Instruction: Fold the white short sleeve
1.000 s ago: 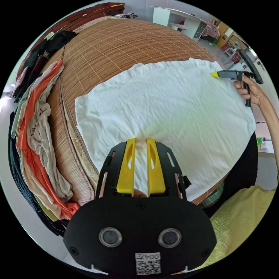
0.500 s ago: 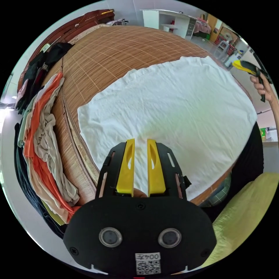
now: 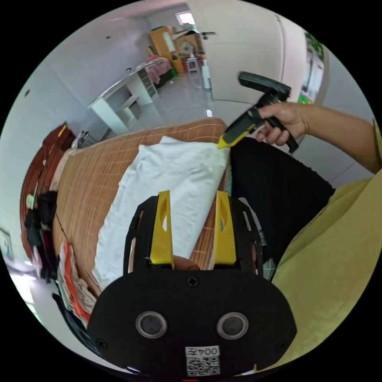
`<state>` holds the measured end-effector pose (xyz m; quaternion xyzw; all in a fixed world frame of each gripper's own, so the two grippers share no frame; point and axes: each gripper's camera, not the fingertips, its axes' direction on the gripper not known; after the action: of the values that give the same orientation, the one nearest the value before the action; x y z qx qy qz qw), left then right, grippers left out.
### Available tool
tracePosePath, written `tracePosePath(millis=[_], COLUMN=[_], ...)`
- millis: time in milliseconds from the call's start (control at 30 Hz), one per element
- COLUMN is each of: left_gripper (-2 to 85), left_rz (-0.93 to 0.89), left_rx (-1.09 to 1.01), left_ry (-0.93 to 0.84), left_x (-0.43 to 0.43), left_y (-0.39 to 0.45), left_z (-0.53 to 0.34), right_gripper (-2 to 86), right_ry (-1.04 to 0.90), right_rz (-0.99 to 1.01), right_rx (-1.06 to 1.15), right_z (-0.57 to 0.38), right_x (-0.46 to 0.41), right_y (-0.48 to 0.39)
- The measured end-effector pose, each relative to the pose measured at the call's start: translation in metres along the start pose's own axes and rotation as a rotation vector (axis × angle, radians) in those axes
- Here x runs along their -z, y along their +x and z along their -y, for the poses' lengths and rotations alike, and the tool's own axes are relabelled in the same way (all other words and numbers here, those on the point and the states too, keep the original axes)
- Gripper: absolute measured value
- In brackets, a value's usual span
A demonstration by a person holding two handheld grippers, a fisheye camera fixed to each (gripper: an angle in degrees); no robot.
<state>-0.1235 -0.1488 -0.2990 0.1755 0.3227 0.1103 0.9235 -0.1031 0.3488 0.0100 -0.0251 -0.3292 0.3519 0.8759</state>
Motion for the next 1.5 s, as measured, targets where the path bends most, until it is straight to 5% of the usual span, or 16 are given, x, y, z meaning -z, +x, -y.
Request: tracePosePath(millis=[333,667,900,1233,1500], left_gripper=[16.5,16.5,5.2,3.0,2.8], left_rz=[0.075,0.227,0.304,0.217,0.199], left_rx=[-0.123,-0.136,0.031,0.253,0.265], left_ry=[-0.037,-0.069,-0.045,0.057,0.093], left_x=[-0.021,-0.028,-0.015,0.046,0.079], left_y=[0.103,0.151,0.137,0.094,0.092], left_z=[0.065,0.112,0.123,0.090,0.063], right_gripper=[11.0,3.7,4.7,18.1,18.0], right_ry=[0.029,0.031,0.026,0.008,-0.142], right_rz=[-0.018,0.199,0.246,0.497,0.324], right_rx=[-0.024,-0.018,0.028,-0.154,-0.163], right_z=[-0.010,0.003,0.030,0.119,0.248], right_x=[-0.017,-0.016,-0.006,-0.011,-0.039], right_y=[0.042,0.059,0.060,0.130,0.114])
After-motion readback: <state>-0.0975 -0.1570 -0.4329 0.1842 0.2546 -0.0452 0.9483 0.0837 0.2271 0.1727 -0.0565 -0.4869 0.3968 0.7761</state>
